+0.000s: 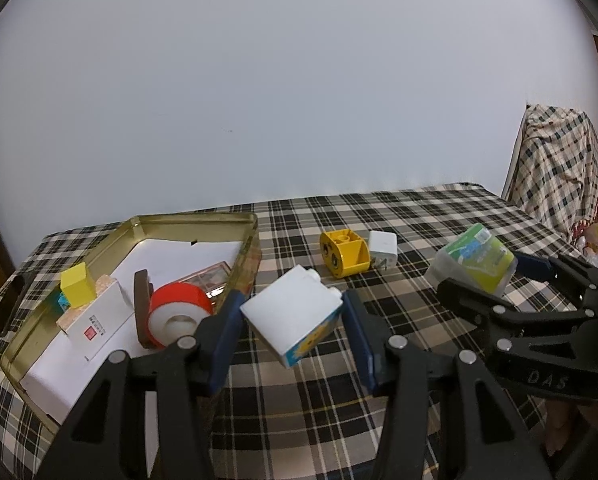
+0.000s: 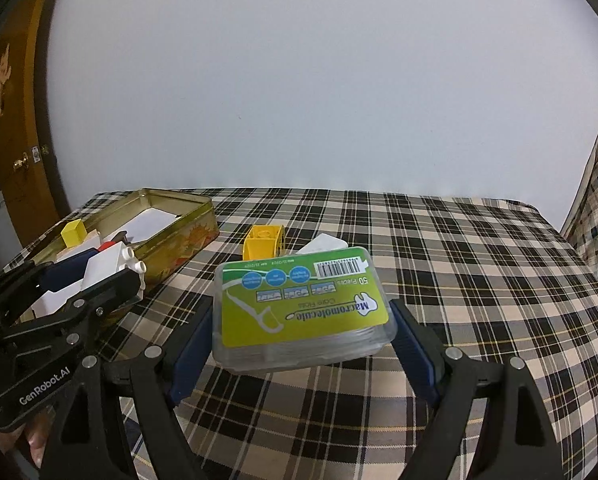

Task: Organize rigid objects
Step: 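Carry the white sunflower block over the tray while the right gripper carries the green box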

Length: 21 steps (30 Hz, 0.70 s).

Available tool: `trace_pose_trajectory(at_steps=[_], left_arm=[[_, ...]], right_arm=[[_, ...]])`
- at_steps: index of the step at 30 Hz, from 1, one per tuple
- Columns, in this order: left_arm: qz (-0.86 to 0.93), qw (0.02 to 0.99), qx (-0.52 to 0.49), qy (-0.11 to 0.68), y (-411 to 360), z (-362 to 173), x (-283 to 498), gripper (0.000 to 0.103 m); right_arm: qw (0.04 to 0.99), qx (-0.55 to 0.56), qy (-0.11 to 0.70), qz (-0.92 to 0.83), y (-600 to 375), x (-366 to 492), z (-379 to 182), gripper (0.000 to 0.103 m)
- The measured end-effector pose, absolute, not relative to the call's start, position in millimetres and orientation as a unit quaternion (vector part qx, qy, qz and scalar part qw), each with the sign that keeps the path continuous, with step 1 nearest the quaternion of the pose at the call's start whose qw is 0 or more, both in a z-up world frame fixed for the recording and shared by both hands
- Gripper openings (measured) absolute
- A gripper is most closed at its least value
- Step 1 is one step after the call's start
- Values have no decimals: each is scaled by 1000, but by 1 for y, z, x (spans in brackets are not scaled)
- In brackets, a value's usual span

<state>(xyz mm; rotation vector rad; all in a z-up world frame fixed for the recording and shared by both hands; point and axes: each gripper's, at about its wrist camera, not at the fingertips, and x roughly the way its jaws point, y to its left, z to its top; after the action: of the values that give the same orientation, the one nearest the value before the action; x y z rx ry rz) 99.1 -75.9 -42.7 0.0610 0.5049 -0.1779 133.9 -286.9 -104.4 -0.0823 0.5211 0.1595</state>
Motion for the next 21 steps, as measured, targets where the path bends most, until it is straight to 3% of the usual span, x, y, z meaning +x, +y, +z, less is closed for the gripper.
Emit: trace_pose_trajectory(at_steps=[21], left_arm=[[-87, 966, 18, 243, -61, -41, 87, 50]], right_arm=[[965, -47, 242, 88, -277, 115, -103, 85]])
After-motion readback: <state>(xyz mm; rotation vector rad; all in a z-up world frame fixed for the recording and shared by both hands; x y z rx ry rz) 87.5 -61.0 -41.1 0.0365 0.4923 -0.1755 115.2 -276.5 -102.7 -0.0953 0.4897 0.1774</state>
